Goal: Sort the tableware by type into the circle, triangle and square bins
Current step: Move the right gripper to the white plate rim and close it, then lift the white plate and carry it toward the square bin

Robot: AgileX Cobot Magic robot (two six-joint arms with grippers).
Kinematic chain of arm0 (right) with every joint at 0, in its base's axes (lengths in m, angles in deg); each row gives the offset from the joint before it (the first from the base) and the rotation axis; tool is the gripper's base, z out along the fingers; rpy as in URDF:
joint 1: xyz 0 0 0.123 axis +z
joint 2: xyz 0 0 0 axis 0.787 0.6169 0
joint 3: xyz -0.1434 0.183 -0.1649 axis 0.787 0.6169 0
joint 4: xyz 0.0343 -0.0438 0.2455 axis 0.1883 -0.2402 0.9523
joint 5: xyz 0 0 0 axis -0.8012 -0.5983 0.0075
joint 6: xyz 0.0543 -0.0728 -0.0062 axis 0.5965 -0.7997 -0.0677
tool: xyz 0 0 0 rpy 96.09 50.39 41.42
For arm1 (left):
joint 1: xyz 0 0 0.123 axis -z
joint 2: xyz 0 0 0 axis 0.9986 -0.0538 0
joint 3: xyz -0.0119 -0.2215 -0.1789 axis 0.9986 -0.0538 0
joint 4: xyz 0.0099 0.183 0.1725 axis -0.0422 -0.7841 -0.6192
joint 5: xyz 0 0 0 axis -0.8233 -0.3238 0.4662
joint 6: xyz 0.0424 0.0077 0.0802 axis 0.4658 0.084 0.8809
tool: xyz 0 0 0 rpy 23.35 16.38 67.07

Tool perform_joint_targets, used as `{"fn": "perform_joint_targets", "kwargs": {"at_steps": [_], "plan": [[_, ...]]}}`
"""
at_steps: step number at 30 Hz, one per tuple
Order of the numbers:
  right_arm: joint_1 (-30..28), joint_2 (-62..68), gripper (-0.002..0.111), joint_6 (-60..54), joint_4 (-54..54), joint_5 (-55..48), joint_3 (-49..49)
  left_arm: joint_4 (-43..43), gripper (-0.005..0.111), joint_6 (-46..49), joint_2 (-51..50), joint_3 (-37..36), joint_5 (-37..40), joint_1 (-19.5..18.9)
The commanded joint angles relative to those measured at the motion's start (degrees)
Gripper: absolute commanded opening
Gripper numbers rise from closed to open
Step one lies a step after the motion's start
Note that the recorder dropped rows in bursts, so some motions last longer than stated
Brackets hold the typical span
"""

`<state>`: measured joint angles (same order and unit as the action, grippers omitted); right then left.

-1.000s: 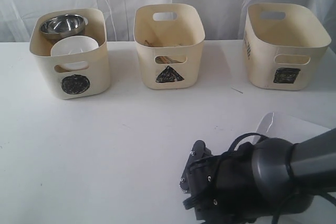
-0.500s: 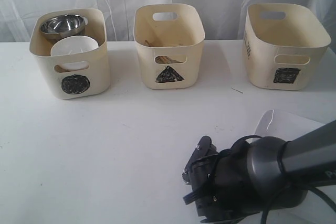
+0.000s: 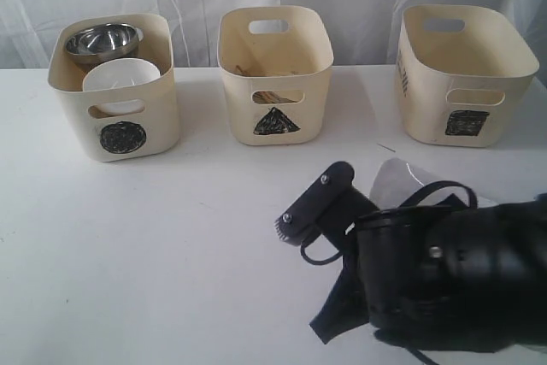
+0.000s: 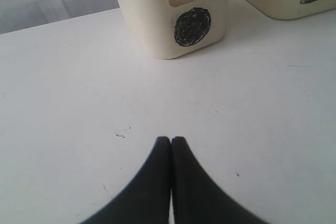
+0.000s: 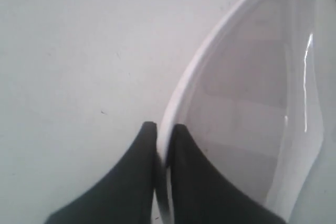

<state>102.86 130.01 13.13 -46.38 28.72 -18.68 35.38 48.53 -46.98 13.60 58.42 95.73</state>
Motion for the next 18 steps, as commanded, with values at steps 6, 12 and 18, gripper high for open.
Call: {"fn": "perform_joint_targets", "kwargs": {"at_steps": [6, 12, 18], "plan": [[4.95, -17.92, 0.000, 1.38, 2.97, -1.14, 0.08, 0.10, 0.000, -0.06, 0.31, -0.18, 0.21, -0.11], [7.19, -24.33, 0.000, 1.01, 2.34, -2.30, -1.19, 0.10, 0.000, -0.06, 0.31, -0.18, 0.21, -0.11], [11.74, -28.10, 0.000, -1.65, 1.09, -2.38, -5.46, 0.10, 0.000, -0.06, 0.31, -0.18, 0.21, -0.11]]}}
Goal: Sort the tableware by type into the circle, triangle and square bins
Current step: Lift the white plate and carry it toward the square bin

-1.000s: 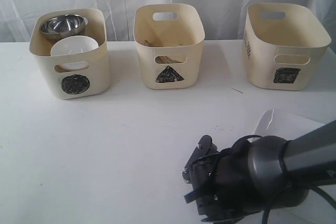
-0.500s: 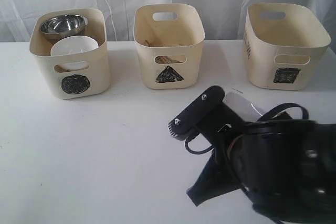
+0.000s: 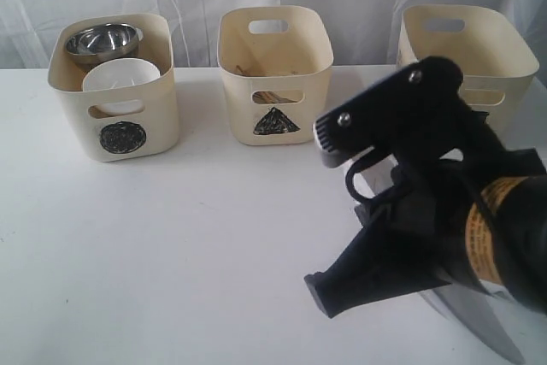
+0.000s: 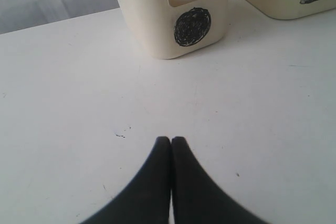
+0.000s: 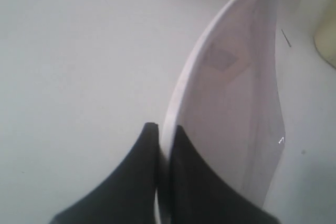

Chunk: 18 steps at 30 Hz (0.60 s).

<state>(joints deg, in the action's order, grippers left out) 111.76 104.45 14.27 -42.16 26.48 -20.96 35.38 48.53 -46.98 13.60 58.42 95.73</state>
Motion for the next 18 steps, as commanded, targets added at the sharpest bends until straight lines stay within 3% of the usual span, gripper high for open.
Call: {"fn": "perform_joint_targets", "kwargs": {"at_steps": [1, 18], "plan": [[3.36, -2.70, 0.000, -3.82, -3.26, -0.55, -4.16, 0.10, 0.000, -0.06, 0.31, -0.18, 0.21, -0.11], [4.64, -4.62, 0.000, -12.41, -20.85, -1.50, -10.51, 0.10, 0.000, -0.06, 0.31, -0.18, 0.21, -0.11]]}}
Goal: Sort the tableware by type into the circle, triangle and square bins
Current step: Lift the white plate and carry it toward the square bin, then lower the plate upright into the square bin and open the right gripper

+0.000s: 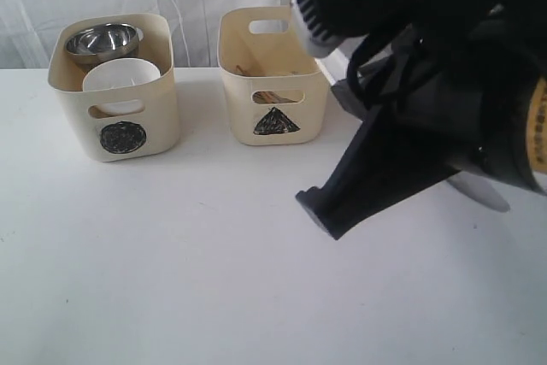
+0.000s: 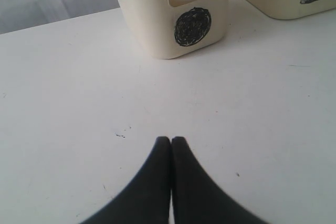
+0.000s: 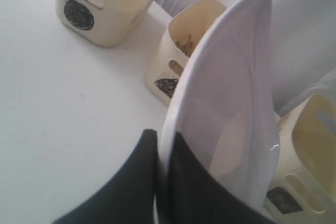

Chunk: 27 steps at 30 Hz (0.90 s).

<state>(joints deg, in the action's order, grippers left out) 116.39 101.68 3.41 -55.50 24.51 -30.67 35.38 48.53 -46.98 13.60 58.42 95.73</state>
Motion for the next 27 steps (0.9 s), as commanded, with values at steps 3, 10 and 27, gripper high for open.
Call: {"fn": "perform_joint_targets", "kwargs": {"at_steps": [3, 10, 27], "plan": [[-0.74, -2.96, 0.000, -0.36, -8.24, -0.12, -0.80, 0.10, 0.000, -0.06, 0.31, -0.18, 0.21, -0.11], [-6.08, -3.43, 0.000, 6.02, -10.95, -0.32, -0.80, 0.10, 0.000, -0.06, 0.31, -0.18, 0.21, -0.11], [-25.73, 1.68, 0.000, -3.46, -6.96, 16.91, -3.19, 0.10, 0.000, -0.06, 0.31, -0.18, 0.21, -0.11]]}}
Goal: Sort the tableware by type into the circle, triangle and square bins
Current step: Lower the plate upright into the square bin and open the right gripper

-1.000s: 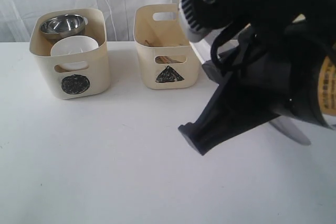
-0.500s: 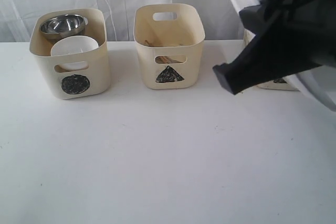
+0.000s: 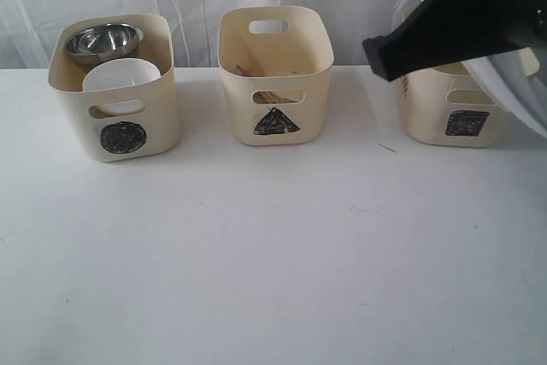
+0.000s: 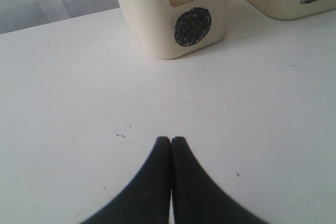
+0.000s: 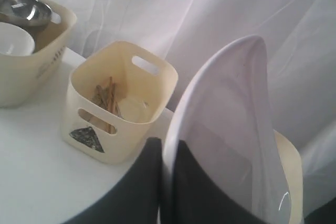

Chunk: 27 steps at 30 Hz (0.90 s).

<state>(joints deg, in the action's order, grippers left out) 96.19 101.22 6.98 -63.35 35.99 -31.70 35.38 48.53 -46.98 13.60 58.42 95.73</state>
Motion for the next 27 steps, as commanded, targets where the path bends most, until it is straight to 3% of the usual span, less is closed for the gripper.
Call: {"fn": "perform_joint_targets", "kwargs": {"at_steps": [1, 13, 19, 27], "plan": [[-6.58, 2.67, 0.000, -8.28, 2.04, 6.71, -2.62, 0.10, 0.000, -0.06, 0.31, -0.18, 0.21, -0.11], [-22.12, 10.81, 0.000, -24.02, 11.41, 27.31, -7.30, 0.10, 0.000, -0.06, 0.31, -0.18, 0.21, -0.11], [-31.15, 16.66, 0.000, -24.02, 15.95, 36.25, -10.09, 0.10, 0.000, -0.06, 0.31, -0.18, 0.21, -0.11], [-37.53, 24.82, 0.000, -24.02, 20.16, 42.89, -13.05, 0.10, 0.000, -0.06, 0.31, -0.18, 0.21, -0.11]]}}
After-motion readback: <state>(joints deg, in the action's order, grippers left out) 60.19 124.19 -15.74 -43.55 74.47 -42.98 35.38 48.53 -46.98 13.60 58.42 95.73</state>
